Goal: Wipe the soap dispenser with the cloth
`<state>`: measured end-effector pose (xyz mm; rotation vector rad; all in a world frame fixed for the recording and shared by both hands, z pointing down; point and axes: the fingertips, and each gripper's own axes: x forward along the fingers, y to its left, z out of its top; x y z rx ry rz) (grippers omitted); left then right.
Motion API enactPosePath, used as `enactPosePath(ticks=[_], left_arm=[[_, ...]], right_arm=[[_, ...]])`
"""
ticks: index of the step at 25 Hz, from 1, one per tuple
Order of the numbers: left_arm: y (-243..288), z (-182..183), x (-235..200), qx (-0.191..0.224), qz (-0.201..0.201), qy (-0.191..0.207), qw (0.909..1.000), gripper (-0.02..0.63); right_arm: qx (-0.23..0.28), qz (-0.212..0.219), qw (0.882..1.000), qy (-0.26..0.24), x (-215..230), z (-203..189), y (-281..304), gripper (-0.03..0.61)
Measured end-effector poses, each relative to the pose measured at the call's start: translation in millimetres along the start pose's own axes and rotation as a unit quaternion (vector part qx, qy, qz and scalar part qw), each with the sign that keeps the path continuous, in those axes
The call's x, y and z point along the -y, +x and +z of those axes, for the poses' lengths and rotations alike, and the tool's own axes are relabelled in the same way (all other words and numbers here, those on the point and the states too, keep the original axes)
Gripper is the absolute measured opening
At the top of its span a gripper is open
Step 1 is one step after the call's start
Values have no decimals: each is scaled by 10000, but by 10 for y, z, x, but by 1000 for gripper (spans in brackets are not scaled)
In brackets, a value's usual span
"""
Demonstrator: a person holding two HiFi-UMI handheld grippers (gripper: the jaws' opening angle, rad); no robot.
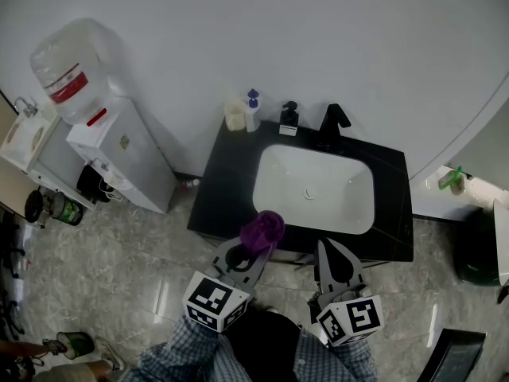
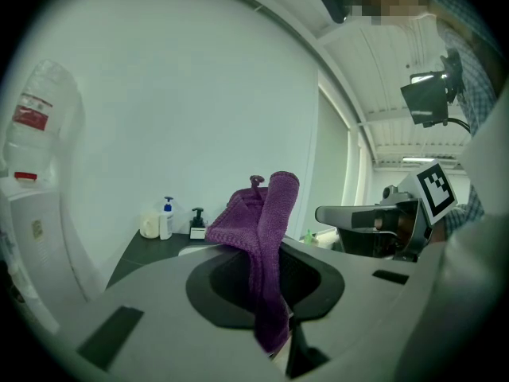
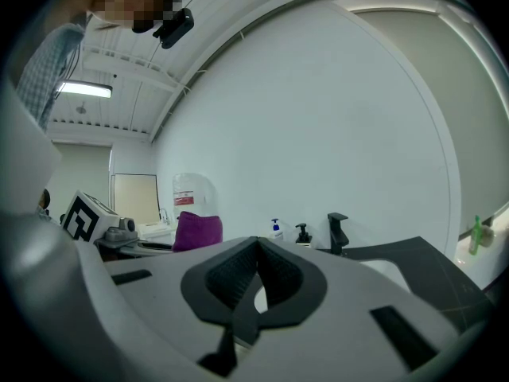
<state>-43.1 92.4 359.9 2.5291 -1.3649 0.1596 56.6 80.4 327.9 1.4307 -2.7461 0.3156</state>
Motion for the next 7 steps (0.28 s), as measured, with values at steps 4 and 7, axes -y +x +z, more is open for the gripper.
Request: enactPosePath(ticks=[4,7], left_arm=[[-16,-12,-8,6,-15,-1,10000,57],[-40,-21,-18,-1,-22,-8,10000,57]], right_arm=[[-8,11,10000,-20,-24,-8,8,18],[-19,22,10000,-6,-52,-14,16,18]])
